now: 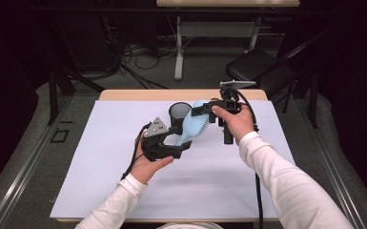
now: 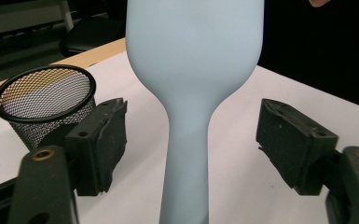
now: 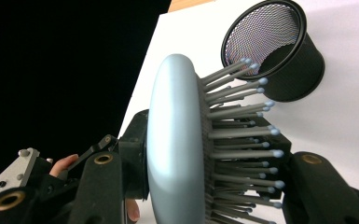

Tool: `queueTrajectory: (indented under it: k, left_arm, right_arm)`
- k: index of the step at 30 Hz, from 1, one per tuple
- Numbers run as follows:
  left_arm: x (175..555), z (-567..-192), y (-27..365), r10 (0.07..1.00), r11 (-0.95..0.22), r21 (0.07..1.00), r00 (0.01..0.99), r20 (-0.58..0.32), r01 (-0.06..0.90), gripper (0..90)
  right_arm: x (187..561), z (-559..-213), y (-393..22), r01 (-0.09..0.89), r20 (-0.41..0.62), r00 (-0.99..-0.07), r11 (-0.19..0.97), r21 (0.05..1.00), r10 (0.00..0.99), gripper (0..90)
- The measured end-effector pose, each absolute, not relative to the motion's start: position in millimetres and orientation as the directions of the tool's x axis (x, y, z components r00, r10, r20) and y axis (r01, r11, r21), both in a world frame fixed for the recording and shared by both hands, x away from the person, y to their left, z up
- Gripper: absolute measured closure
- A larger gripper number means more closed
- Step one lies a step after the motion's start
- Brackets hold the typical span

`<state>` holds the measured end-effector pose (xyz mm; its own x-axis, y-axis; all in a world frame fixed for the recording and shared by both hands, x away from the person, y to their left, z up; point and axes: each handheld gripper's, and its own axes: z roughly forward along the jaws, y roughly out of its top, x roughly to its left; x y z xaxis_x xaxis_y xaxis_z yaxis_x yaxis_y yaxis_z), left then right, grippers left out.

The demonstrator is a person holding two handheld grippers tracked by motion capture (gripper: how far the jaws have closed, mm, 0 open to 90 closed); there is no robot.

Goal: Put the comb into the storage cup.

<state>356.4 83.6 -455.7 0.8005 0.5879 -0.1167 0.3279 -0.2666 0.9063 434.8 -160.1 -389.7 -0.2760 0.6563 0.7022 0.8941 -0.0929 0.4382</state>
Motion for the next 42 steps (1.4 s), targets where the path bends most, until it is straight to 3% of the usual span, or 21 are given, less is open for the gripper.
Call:
queueTrajectory:
  k: [10,19,42]
  left_arm:
    - [357.3,-455.5,85.9,0.589,-0.270,0.907,0.801,-0.109,0.322,6.3]
    - [360.5,-455.9,87.9,0.593,-0.247,0.904,0.793,-0.143,0.348,0.7]
    - [362.0,-454.7,92.3,0.595,-0.206,0.910,0.784,-0.174,0.359,0.7]
  right_arm:
    - [435.3,-389.8,-163.5,0.894,0.700,-0.273,-0.095,0.438,0.659,49.2]
    - [435.4,-389.2,-167.1,0.890,0.699,-0.270,-0.105,0.443,0.662,49.2]
    - [434.9,-388.7,-166.7,0.893,0.699,-0.268,-0.101,0.439,0.663,49.2]
